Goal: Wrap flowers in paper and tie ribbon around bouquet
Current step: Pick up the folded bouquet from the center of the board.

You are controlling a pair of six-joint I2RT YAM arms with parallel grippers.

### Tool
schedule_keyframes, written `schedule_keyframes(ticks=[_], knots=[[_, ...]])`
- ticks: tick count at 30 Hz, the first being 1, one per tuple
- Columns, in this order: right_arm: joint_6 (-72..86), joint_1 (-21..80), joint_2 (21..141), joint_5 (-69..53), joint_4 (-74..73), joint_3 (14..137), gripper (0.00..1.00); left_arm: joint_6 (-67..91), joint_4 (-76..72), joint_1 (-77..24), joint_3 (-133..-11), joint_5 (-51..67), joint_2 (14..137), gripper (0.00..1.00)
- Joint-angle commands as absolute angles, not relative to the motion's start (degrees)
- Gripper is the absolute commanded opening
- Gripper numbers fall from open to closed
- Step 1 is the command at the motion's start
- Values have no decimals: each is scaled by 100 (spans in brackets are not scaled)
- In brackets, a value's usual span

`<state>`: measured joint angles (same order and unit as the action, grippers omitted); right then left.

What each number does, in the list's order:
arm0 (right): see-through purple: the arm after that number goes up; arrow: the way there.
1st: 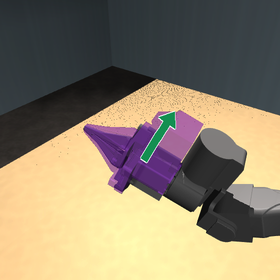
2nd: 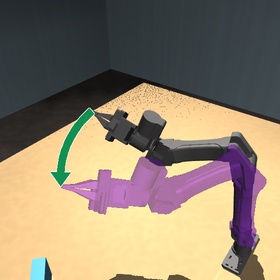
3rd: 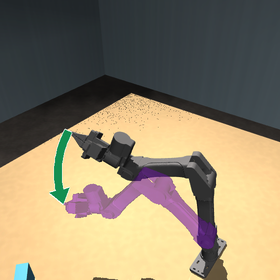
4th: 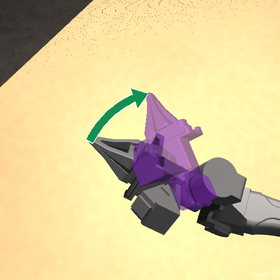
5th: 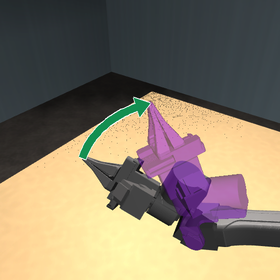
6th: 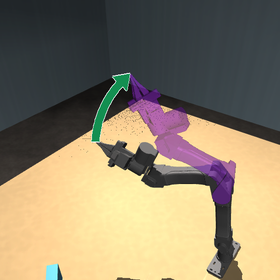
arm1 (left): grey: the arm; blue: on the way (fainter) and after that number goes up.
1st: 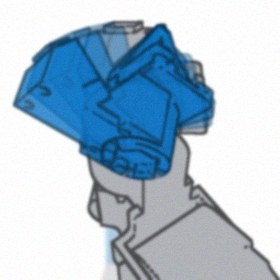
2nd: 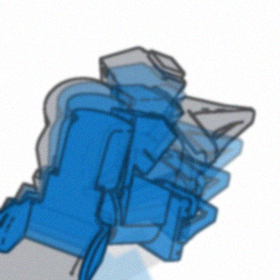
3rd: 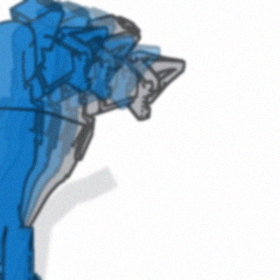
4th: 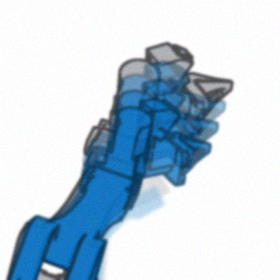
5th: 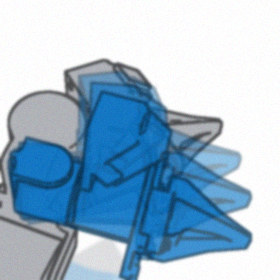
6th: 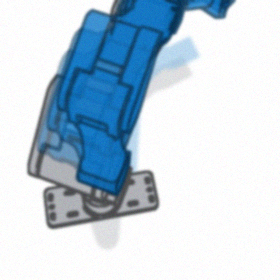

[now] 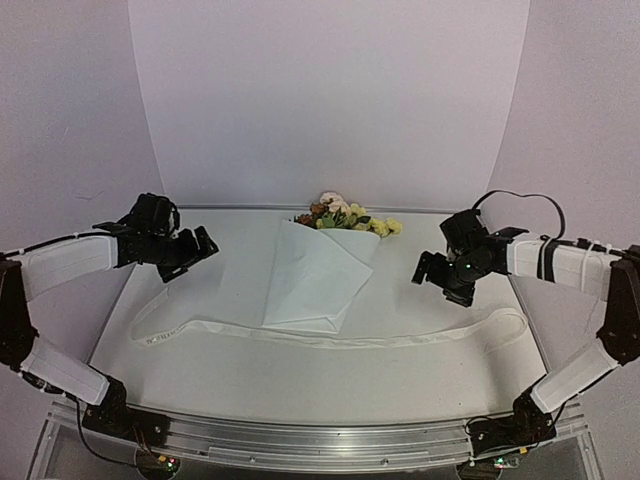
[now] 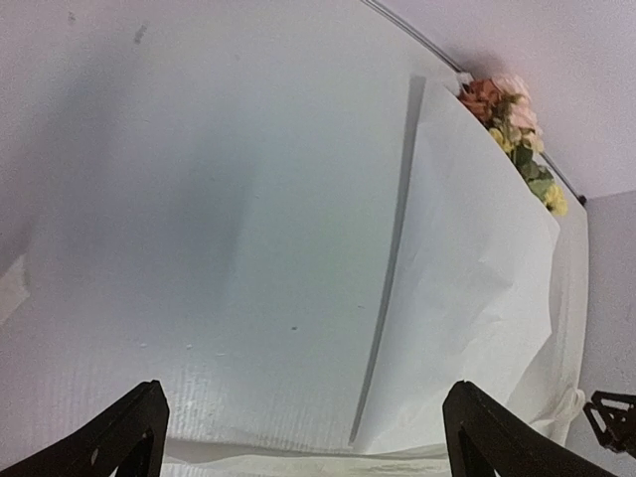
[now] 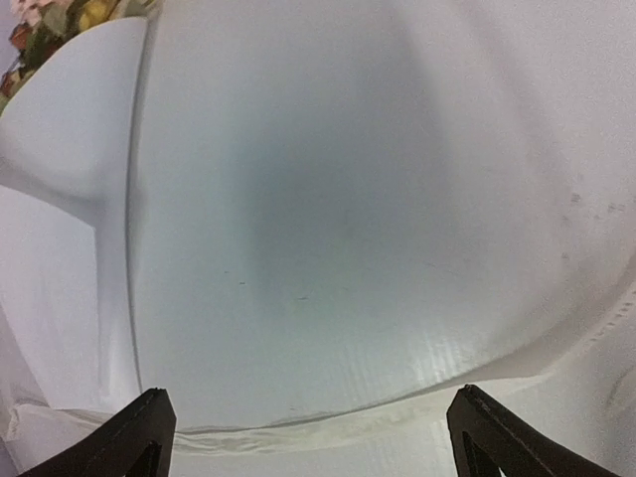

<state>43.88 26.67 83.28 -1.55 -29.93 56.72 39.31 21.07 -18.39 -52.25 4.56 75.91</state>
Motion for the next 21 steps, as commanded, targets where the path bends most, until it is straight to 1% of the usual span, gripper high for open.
schedule_keyframes(ticks=[1,5,9,16,21], knots=[[4658,3103,9041,-804,-1708,6090,98,3770,1179,-2063,-5695,1941,8535,99],[5012,3268,9857,-1302,-614,6286,94,3848,513,-2212,-6001,2669,9468,95],[5213,3324,10525,-1584,-147,6605,88,4071,-170,-2223,-6172,3144,10115,92],[5348,3349,11256,-1699,-44,7047,82,4058,-287,-2281,-6719,3403,11028,91],[5421,3349,11624,-1731,111,7281,77,4117,-232,-2365,-7000,3366,11441,92]])
